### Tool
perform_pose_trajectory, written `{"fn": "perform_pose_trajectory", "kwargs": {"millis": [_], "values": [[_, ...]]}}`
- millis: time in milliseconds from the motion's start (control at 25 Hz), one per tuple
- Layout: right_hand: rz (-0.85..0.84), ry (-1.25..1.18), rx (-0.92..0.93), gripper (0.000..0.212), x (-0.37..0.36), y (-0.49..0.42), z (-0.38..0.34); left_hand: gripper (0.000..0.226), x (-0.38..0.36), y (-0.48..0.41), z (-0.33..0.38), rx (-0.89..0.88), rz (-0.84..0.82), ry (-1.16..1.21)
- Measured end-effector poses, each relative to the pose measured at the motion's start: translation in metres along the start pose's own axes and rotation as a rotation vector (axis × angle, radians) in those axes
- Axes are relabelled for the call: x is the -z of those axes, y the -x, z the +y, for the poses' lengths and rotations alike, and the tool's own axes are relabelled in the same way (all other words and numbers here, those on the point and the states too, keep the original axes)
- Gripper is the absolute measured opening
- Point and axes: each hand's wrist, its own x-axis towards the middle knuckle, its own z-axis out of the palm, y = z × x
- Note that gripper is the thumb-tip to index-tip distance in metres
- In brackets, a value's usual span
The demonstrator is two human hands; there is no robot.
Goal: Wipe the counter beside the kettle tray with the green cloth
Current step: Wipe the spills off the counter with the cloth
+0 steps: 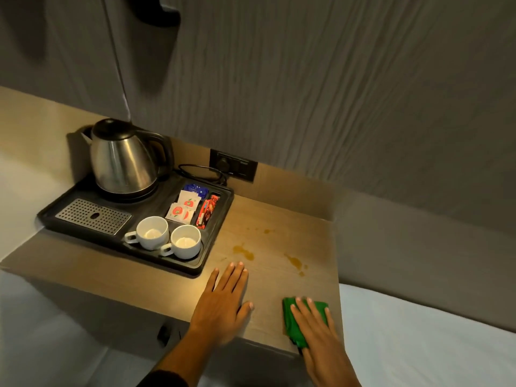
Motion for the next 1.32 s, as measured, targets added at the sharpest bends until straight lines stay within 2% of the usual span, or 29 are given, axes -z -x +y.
{"fn": "perform_pose_trajectory", "kwargs": {"millis": [120, 200, 240, 400, 480, 560, 640, 680, 800, 920, 1000, 1120, 1200, 1320], "values": [[0.111, -0.106, -0.095, 0.081, 0.008, -0.027, 0.032, 0.074, -0.007, 0.000, -0.003, -0.008, 0.014, 0.017], [0.174, -0.163, -0.205, 0.077, 0.020, -0.061, 0.027, 0.073, -0.010, 0.001, -0.001, 0.004, 0.034, 0.029], [0.176, -0.151, -0.200, 0.077, 0.022, -0.074, 0.021, 0.073, -0.010, 0.000, 0.000, 0.006, 0.037, 0.036], [0.046, -0.081, 0.063, 0.097, 0.006, -0.051, 0.033, 0.074, -0.009, -0.001, -0.003, 0.009, 0.052, 0.057], [0.073, -0.072, 0.089, 0.102, 0.011, -0.045, 0.059, 0.073, -0.010, -0.001, -0.002, 0.002, 0.067, 0.048], [0.133, -0.121, -0.043, 0.089, 0.025, -0.081, 0.061, 0.073, -0.009, 0.000, 0.000, -0.005, 0.084, 0.036], [0.170, -0.165, -0.186, 0.075, 0.036, -0.122, 0.033, 0.073, -0.008, 0.000, 0.000, -0.006, 0.099, 0.043], [0.156, -0.172, -0.161, 0.074, 0.034, -0.130, 0.016, 0.073, -0.008, 0.001, 0.000, -0.004, 0.101, 0.051], [0.071, -0.146, 0.105, 0.083, 0.004, -0.100, 0.013, 0.073, -0.010, 0.003, 0.000, -0.002, 0.110, 0.053], [0.085, -0.130, 0.132, 0.086, 0.007, -0.073, 0.056, 0.073, -0.009, 0.001, -0.001, 0.006, 0.111, 0.053], [0.151, -0.144, 0.026, 0.077, 0.019, -0.112, 0.061, 0.073, -0.009, 0.002, 0.001, 0.004, 0.108, 0.052], [0.164, -0.136, -0.174, 0.071, 0.036, -0.184, 0.021, 0.073, -0.007, 0.003, 0.000, 0.006, 0.109, 0.073], [0.132, -0.173, -0.092, 0.072, 0.029, -0.193, 0.002, 0.073, -0.006, 0.003, 0.001, -0.002, 0.110, 0.079], [0.077, -0.174, 0.152, 0.075, 0.011, -0.141, 0.017, 0.073, -0.006, 0.002, -0.001, 0.005, 0.101, 0.079]]}}
